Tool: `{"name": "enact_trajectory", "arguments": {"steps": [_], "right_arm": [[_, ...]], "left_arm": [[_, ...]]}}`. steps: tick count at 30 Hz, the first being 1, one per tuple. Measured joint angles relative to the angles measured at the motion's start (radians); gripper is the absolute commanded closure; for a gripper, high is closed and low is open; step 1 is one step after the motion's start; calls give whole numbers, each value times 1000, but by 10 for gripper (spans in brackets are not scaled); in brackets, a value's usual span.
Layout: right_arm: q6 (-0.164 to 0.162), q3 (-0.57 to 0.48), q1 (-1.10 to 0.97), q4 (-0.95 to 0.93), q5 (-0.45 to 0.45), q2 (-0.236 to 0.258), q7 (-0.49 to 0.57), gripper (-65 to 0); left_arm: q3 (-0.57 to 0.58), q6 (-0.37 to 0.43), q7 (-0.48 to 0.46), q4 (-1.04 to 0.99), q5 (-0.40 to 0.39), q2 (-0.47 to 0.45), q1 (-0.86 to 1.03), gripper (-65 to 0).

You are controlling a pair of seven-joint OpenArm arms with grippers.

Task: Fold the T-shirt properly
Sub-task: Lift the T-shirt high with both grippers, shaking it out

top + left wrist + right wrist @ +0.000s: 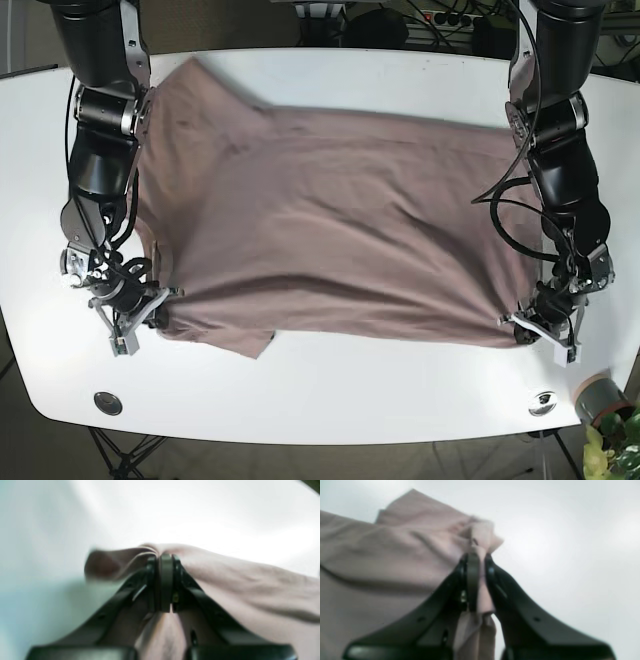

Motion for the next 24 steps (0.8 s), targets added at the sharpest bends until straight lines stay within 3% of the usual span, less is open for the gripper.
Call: {"name": "enact_trajectory", "arguments": {"steps": [7, 16, 24], "right_arm": [[15, -2, 88, 85, -2, 21, -104, -21], [17, -7, 333, 96, -2, 75, -213, -21], [40, -200, 594, 104, 24, 132, -264, -21]], "left_arm": [[6, -11, 119, 208, -6, 45, -16, 0], [3, -7, 191, 362, -8, 34, -185, 0], [5, -10, 220, 372, -5, 31, -398, 0]]}}
